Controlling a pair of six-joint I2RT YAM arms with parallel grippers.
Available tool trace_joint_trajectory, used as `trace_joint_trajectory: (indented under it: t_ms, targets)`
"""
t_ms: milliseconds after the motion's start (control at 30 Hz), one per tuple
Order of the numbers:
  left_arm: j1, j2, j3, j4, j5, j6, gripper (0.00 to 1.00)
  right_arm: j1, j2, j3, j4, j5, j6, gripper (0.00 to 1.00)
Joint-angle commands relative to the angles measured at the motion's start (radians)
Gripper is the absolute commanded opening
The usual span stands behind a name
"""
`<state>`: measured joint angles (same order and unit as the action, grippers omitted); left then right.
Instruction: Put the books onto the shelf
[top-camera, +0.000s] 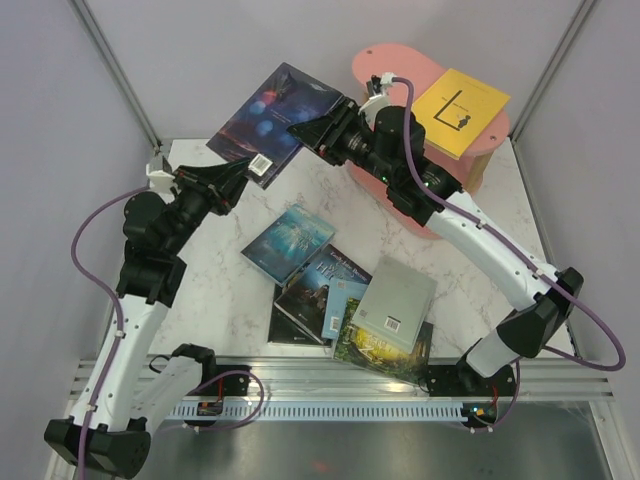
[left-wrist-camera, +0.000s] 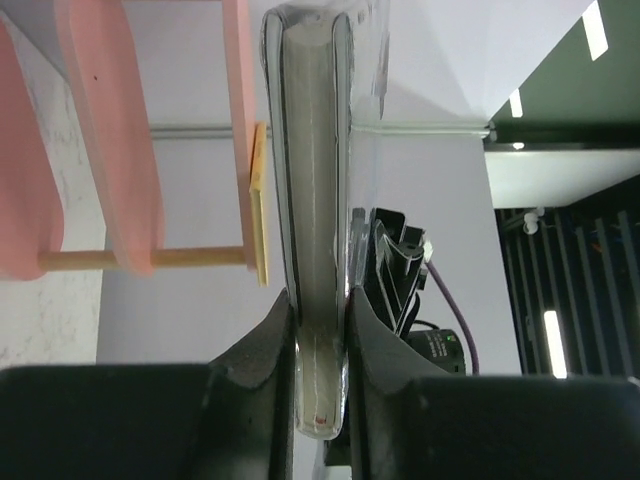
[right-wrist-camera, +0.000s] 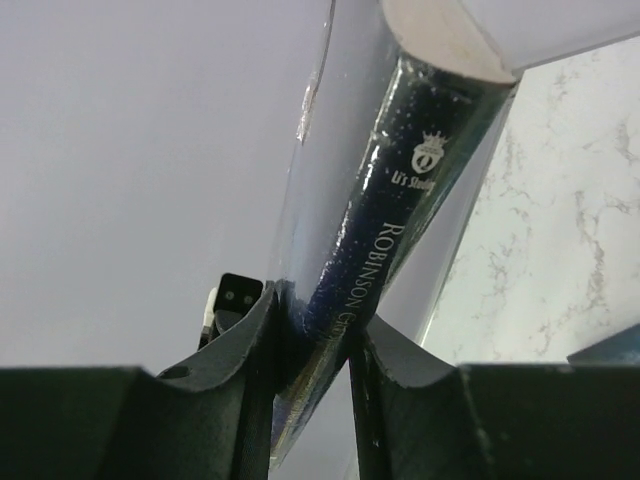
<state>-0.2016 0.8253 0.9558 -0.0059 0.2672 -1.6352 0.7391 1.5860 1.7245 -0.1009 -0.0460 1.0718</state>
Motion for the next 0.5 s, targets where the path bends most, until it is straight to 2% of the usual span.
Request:
trace_joint_trajectory:
  t_ms: [0,67,100,133,300,333,467]
  targets:
    - [0.013,0.023,0.086,-0.055,0.179,0.163,0.18,-0.087,-0.090,0.081,0.035,0.032,-0.108,0.00]
    - [0.024,0.050,0.139,-0.055,0.179,0.163,0.18,-0.150,-0.124,0.086,0.000,0.028,-0.111,0.00]
    - [0.030,0.064,0.159,-0.163,0.220,0.351,0.35,-0.171,-0.145,0.087,-0.011,0.020,-0.115,0.00]
    - [0.033,0.087,0.179,-0.193,0.228,0.380,0.42,-0.196,-0.155,0.093,-0.022,0.018,-0.116,0.00]
    - [0.045,0.126,0.281,-0.244,0.244,0.505,0.62,-0.345,-0.182,0.158,-0.117,-0.006,-0.133,0.00]
    - [0.045,0.129,0.288,-0.246,0.242,0.517,0.69,-0.387,-0.182,0.167,-0.129,-0.023,-0.138,0.00]
    - [0.050,0.144,0.336,-0.270,0.241,0.584,0.77,-0.493,-0.195,0.179,-0.168,-0.063,-0.124,0.00]
